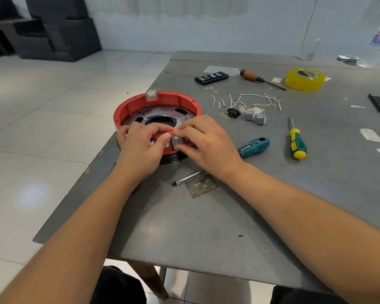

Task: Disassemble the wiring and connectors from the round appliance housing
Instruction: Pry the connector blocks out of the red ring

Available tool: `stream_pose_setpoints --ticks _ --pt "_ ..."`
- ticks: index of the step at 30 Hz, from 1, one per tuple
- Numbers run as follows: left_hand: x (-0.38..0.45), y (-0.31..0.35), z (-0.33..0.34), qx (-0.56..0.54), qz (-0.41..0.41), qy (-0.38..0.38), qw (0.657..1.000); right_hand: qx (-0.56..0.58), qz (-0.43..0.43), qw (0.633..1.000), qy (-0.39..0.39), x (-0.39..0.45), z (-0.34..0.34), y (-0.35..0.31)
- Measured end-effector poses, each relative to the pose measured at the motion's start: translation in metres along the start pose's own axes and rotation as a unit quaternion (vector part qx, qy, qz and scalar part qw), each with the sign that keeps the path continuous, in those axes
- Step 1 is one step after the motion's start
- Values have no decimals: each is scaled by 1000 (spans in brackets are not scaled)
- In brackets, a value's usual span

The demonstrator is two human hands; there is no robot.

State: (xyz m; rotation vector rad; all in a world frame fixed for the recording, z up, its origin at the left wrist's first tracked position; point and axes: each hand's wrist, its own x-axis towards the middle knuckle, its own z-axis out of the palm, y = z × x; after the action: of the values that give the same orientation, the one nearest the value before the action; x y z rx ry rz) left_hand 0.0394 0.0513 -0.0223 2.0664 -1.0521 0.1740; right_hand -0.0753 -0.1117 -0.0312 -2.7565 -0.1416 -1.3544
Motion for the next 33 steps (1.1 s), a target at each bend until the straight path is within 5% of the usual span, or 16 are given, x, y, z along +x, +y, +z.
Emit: stream_pose_setpoints --ticks 20,33 --pt "9 -4 0 13 0 -10 1000 -52 -86 995 -21 -4 -7 -8" --pt "-3 -7 7 19 81 43 996 31 -9 999 -44 -7 -7 -5"
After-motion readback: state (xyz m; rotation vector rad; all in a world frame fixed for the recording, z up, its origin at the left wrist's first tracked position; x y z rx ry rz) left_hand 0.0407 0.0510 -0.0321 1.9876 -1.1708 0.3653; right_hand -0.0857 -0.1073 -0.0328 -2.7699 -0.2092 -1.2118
